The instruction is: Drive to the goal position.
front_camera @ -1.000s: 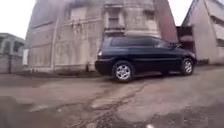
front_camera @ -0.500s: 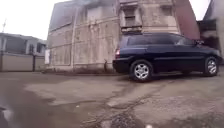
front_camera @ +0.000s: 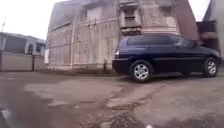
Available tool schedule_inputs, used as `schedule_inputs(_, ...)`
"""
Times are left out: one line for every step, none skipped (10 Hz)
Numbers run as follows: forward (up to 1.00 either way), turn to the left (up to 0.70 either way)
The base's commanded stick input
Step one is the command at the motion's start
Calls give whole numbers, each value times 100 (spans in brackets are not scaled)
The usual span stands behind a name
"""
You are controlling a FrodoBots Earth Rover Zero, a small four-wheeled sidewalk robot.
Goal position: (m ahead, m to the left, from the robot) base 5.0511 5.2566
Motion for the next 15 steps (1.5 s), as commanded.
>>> schedule_inputs(85,0)
schedule_inputs(85,0)
schedule_inputs(85,0)
schedule_inputs(85,0)
schedule_inputs(85,0)
schedule_inputs(85,0)
schedule_inputs(85,0)
schedule_inputs(85,0)
schedule_inputs(85,0)
schedule_inputs(85,0)
schedule_inputs(85,0)
schedule_inputs(85,0)
schedule_inputs(85,0)
schedule_inputs(85,0)
schedule_inputs(85,0)
